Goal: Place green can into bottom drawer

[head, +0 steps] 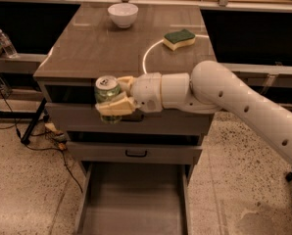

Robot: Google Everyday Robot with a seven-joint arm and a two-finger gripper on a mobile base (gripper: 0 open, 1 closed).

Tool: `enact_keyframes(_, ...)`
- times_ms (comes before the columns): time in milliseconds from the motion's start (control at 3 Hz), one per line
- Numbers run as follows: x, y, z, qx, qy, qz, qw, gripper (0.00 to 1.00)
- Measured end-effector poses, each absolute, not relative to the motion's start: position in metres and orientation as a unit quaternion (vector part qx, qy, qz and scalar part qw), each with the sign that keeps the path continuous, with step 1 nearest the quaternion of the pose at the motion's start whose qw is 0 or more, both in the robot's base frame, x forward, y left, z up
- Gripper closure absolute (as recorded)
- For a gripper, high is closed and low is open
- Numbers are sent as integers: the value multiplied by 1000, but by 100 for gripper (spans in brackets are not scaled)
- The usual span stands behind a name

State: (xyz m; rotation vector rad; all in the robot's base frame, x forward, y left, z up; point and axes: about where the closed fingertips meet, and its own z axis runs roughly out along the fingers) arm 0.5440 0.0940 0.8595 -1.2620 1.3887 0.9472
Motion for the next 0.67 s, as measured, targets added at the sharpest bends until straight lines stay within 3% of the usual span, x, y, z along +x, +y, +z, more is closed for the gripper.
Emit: enact_keyframes(667, 470, 56, 718, -541, 593, 389, 452, 100)
